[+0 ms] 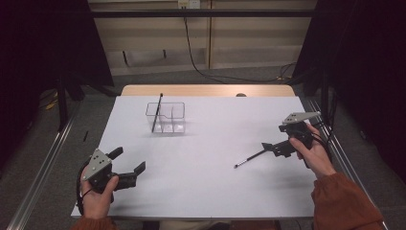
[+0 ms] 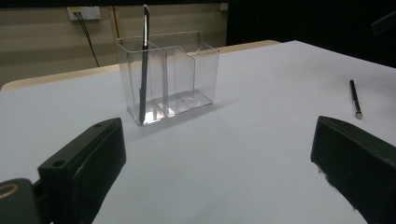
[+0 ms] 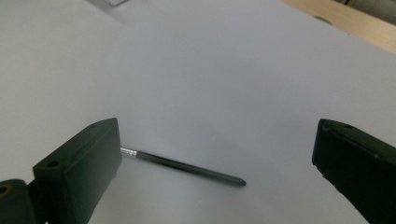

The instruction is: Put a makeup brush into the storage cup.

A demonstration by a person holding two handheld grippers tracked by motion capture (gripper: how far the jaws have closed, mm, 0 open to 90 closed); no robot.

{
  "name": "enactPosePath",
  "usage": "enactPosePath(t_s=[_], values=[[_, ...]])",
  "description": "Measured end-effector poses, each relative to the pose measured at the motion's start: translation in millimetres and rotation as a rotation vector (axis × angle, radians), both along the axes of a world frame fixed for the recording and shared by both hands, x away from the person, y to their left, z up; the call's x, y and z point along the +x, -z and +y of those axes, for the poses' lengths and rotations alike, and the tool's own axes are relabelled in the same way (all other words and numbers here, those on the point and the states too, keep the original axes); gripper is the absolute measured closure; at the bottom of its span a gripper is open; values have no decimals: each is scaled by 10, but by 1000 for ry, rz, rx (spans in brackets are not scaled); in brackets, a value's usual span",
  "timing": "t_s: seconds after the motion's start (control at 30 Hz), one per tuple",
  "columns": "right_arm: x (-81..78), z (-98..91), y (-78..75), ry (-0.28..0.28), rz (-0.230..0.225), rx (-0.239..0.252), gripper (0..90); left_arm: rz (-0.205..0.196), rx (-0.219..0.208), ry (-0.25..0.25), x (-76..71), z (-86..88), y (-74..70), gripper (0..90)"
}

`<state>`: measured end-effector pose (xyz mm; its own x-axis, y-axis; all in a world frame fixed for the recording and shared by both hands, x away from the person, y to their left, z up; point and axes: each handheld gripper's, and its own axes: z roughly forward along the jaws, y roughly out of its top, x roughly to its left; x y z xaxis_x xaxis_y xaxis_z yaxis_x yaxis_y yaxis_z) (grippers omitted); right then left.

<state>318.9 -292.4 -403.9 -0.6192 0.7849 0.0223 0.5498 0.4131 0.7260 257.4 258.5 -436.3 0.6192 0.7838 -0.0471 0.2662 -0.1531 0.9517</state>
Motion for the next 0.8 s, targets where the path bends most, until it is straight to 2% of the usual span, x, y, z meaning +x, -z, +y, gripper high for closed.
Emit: enactPosePath(t_s=[0.2, 0.33, 0.43, 0.63, 0.8], values=[[58, 55, 59, -111, 111, -99, 22, -3, 2, 12, 7, -15, 2, 33], [87, 73, 83, -154, 166, -160, 29, -1, 0, 12, 7, -17, 3, 33], [103, 59, 98, -184, 207, -167, 27, 0, 2, 12, 4, -15, 3, 33], [121, 64, 175, -233, 272, -246, 40, 3, 7, 21, -1, -45, 1, 33], [147, 88, 234, -279, 298, -293, 48, 4, 3, 16, 6, -36, 5, 33]])
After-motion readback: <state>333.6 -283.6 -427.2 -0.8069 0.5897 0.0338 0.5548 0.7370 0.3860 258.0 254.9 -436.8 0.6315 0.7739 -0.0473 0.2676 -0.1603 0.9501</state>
